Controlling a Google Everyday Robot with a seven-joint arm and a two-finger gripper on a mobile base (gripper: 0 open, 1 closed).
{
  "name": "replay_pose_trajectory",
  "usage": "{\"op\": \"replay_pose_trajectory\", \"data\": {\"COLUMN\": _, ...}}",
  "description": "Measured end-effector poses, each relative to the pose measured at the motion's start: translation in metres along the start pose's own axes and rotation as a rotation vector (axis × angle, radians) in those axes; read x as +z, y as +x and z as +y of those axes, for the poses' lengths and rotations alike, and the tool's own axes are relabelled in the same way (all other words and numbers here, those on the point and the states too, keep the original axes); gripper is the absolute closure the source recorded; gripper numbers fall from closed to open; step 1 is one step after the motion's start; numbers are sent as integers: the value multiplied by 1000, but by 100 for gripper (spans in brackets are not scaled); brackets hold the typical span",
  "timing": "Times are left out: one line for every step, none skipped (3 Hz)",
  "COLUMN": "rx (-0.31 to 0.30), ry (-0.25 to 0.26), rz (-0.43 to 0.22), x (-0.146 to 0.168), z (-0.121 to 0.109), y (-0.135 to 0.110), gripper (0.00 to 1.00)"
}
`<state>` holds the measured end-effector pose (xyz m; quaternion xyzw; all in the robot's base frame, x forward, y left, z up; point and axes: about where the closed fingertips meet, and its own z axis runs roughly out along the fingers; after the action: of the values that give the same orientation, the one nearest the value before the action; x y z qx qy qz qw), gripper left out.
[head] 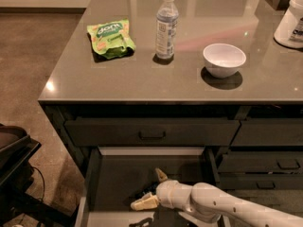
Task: Pick rxbar blueberry from middle drawer and place on counter
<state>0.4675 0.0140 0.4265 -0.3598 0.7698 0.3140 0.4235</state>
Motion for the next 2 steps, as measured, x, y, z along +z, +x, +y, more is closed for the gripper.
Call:
{"op": "replay_pose_trajectory", "data": {"rx": -2, "ry": 1, "rz": -4, "x": 0, "z": -1, "y": -2, "gripper": 0}}
{"op": "replay_pose_trajectory", "data": {"rx": -15, "ry": -37, "rz": -4, "x": 6, "z": -3, "y": 3, "gripper": 0}}
